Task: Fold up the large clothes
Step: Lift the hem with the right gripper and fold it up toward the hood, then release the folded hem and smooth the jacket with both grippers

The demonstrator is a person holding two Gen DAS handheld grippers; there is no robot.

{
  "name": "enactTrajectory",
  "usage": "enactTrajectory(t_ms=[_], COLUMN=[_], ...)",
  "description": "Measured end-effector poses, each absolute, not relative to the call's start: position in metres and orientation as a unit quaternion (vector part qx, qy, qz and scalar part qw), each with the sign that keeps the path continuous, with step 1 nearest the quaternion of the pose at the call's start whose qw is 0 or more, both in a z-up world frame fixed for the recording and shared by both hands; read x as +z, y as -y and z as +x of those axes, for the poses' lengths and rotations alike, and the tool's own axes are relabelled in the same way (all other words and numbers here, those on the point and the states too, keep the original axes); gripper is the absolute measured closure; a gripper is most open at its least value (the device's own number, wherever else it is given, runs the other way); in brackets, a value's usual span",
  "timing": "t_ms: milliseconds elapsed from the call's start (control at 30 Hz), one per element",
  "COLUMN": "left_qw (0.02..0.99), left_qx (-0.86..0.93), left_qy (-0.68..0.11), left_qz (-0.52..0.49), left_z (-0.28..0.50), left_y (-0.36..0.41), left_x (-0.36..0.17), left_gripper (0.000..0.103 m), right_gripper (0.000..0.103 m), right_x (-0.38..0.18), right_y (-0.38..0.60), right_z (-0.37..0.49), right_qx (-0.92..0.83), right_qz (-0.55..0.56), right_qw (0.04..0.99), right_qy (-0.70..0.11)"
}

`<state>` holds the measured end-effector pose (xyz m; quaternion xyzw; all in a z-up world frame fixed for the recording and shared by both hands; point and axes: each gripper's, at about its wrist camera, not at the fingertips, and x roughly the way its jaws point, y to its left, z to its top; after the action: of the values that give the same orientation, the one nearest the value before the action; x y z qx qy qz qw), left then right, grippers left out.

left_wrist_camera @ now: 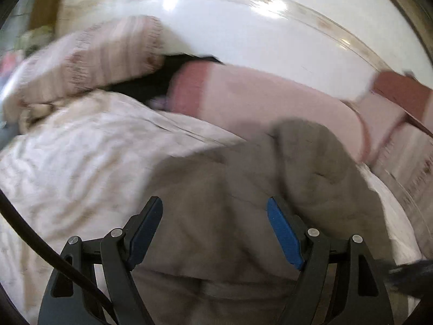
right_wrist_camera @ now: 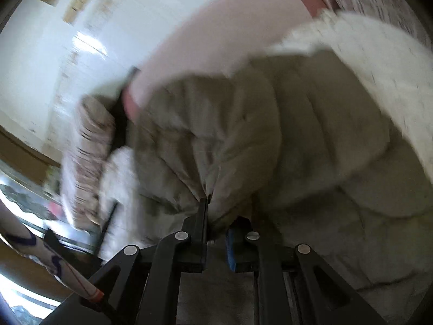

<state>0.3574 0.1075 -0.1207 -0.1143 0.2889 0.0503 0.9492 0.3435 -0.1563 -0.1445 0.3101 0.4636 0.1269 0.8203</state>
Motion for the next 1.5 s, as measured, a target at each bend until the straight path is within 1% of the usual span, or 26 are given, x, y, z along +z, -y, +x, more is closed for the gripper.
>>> enactTrajectory(t_ms=[67,133,200,233,267,300,400,467,567,633,700,800,933,1133,1300,1500], left_qw=[0.942,0.93,0.928,0.929,0.928,0.927,0.927,0.928,0.93,0.931,0.931,0.932,0.931,0.937,0.954,0.935], left_qx=[0.02,0.027,0.044,0.045,0.044,0.043,0.045,0.048,0.051,0.051,0.051,0.051,0.053,0.051,0.02,0.008], left_qy=[-0.321,-0.363,-0.369,-0.368,-0.371,-0.371,-0.371,-0.368,-0.363,-0.362,-0.361,-0.36,-0.36,-0.346,-0.297,-0.353], left_qz=[-0.099,-0.052,-0.015,-0.014,-0.02,-0.023,-0.022,-0.017,-0.014,-0.014,-0.013,-0.012,-0.005,-0.009,-0.021,0.011], left_z=[0.367,0.379,0.383,0.384,0.385,0.386,0.385,0.384,0.384,0.382,0.381,0.379,0.379,0.371,0.353,0.368], left_y=[-0.086,-0.069,-0.062,-0.062,-0.064,-0.064,-0.066,-0.064,-0.065,-0.065,-0.064,-0.063,-0.061,-0.06,-0.053,-0.038], left_x=[-0.14,-0.162,-0.171,-0.171,-0.17,-0.171,-0.173,-0.173,-0.175,-0.175,-0.175,-0.176,-0.177,-0.168,-0.148,-0.172], left_gripper=[0.024,0.023,0.02,0.019,0.018,0.018,0.016,0.016,0.016,0.016,0.016,0.016,0.016,0.016,0.016,0.016], right_gripper=[0.092,0.092,0.088,0.076,0.061,0.058,0.057,0.057,0.057,0.057,0.058,0.058,0.058,0.058,0.057,0.057], right_x=[-0.18,-0.202,-0.209,-0.21,-0.208,-0.204,-0.184,-0.164,-0.129,-0.121,-0.126,-0.15,-0.182,-0.184,-0.184,-0.181], right_y=[0.156,0.157,0.157,0.158,0.16,0.164,0.173,0.179,0.174,0.162,0.144,0.121,0.115,0.117,0.116,0.113], right_z=[0.352,0.356,0.36,0.361,0.362,0.361,0.355,0.341,0.33,0.339,0.346,0.367,0.376,0.376,0.376,0.372], right_qx=[0.127,0.119,0.129,0.127,0.118,0.119,0.109,0.097,0.079,0.099,0.105,0.099,0.084,0.083,0.086,0.089], right_qz=[0.316,0.315,0.308,0.299,0.293,0.292,0.285,0.27,0.216,0.175,0.131,0.052,0.011,0.012,0.014,0.009], right_qw=[0.803,0.801,0.801,0.803,0.803,0.804,0.812,0.838,0.889,0.906,0.919,0.919,0.907,0.906,0.907,0.908], right_qy=[-0.489,-0.495,-0.497,-0.501,-0.505,-0.504,-0.498,-0.463,-0.396,-0.373,-0.357,-0.379,-0.412,-0.415,-0.411,-0.41])
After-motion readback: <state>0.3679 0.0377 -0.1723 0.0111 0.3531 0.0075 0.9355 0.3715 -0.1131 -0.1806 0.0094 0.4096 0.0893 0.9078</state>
